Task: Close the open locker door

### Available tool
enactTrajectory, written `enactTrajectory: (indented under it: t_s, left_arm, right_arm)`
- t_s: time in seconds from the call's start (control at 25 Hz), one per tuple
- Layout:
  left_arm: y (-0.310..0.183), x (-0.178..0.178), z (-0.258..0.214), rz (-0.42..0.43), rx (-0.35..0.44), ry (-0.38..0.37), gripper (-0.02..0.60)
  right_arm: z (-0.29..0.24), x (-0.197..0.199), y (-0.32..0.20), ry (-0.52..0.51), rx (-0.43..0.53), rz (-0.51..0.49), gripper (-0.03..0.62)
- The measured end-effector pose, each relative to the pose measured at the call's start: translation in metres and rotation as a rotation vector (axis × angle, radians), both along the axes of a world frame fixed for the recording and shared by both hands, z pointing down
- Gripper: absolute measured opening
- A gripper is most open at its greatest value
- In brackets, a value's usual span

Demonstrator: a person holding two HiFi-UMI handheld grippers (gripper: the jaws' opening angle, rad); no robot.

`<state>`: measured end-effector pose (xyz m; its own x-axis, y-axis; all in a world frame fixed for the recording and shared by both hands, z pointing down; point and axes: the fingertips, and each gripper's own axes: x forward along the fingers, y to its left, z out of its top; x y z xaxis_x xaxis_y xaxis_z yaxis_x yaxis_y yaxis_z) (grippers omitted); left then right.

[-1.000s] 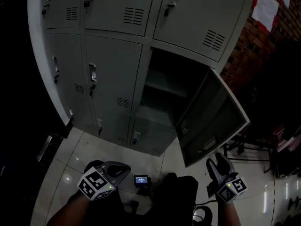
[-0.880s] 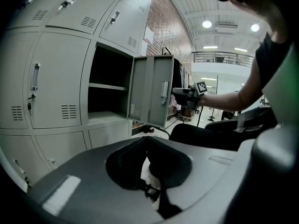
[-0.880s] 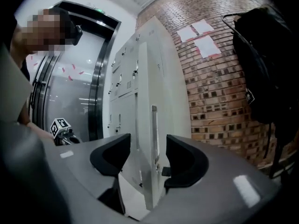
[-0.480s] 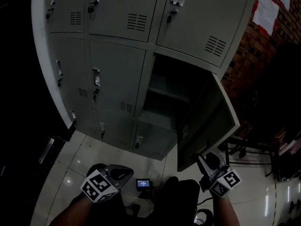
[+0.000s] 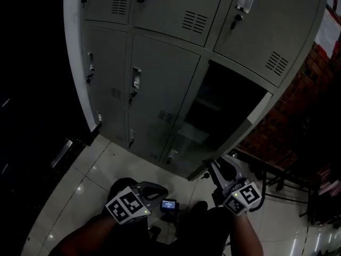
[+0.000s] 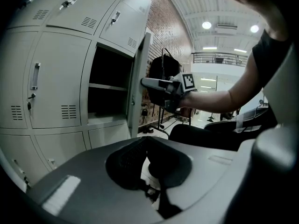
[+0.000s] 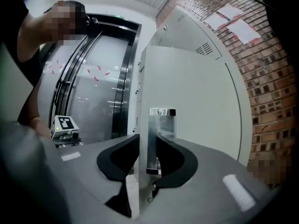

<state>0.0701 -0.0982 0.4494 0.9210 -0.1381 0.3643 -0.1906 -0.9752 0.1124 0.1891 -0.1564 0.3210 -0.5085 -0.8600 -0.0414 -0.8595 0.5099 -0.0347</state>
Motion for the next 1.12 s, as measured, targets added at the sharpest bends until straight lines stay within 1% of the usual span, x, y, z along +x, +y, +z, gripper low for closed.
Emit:
enactTrajectory:
  t_s: [0.16, 0.4, 0.56, 0.68, 0.8, 1.08, 1.12]
  left_arm:
    - [-0.001, -0.001, -0.001, -0.001, -0.003, 0.005, 0.012]
    - [0.0, -0.002, -0.001, -0.003, -0.005, 0.003, 0.012]
    - [0.001, -0.002, -0.001, -0.005, -0.011, 0.005, 0.012]
    - [0.001, -0.002, -0.002, -0.002, -0.013, 0.01, 0.012]
    - [0.003, -0.001, -0.003, 0.003, -0.016, 0.018, 0.012]
    - [0.001, -0.004, -0.004, 0.0, -0.021, 0.028, 0.012]
    - [0.001, -0.004, -0.004, -0.001, -0.022, 0.029, 0.012]
  right_arm:
    - [0.008, -0.011, -0.041, 0.01, -0.019, 0.048, 0.109]
    - [0.01, -0.024, -0.1, -0.02, -0.008, 0.085, 0.106]
    - [0.012, -0.023, -0.139, -0.008, -0.02, 0.152, 0.104]
    - [0.013, -0.019, -0.168, 0.01, -0.035, 0.215, 0.098]
    - [0.014, -0.011, -0.19, 0.013, -0.046, 0.266, 0.072]
    - [0.019, 0.02, -0.218, -0.013, -0.073, 0.368, 0.027]
    - [0.02, 0.025, -0.22, -0.015, -0.078, 0.382, 0.008]
